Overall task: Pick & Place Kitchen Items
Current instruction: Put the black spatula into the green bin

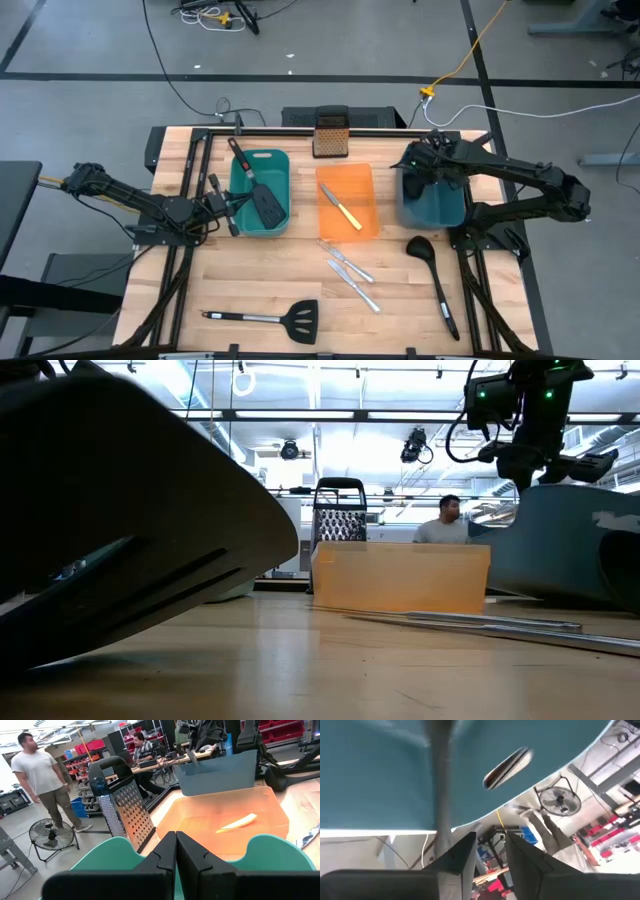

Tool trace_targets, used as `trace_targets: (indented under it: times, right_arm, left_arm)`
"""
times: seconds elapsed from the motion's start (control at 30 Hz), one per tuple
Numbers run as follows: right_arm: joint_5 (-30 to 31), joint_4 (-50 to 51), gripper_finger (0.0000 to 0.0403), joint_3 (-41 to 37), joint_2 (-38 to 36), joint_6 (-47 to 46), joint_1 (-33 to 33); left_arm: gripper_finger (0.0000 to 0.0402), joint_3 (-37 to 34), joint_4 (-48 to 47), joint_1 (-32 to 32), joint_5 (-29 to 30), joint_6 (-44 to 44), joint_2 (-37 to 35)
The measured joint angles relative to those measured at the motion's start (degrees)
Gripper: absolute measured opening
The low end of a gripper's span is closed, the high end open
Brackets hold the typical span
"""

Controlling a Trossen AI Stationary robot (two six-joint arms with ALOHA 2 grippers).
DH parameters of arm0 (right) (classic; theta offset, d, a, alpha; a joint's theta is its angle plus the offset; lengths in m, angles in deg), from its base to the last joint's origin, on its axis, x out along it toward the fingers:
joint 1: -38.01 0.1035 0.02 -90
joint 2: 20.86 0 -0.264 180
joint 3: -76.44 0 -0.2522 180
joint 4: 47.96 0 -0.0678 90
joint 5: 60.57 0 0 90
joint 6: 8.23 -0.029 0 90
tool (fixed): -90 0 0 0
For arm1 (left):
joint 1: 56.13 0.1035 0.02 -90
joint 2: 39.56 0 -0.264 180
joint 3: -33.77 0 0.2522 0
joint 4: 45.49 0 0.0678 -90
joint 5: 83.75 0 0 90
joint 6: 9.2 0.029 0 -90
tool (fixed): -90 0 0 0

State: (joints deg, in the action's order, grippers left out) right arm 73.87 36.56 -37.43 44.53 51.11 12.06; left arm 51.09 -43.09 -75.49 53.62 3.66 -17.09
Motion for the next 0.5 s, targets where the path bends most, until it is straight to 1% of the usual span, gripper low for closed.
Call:
trace_targets:
  times: [0.13,0.23,0.4,0.47,0.5]
  right_arm:
    - [1.0,-1.7,0.0109,1.8,0.0,-6.1,1.5]
    - [1.0,-2.0,0.0098,4.6,0.0,-9.2,4.2]
    - [0.9,-2.6,0.0061,8.8,0.0,-13.8,10.0]
    - [-0.8,-4.2,0.0039,10.8,0.0,-20.0,11.5]
    - [-2.9,-5.2,0.0026,12.4,0.0,-23.7,12.1]
  left_arm:
    - [0.0016,0.0,0.0,0.0,0.0,0.0,0.0]
    - [0.0016,0.0,0.0,0.0,0.0,0.0,0.0]
    - [0.0016,0.0,0.0,0.0,0.0,-0.1,0.0]
    - [0.0016,0.0,0.0,0.0,0.0,-0.1,0.0]
    - [0.0016,0.0,0.0,0.0,0.0,0.0,0.0]
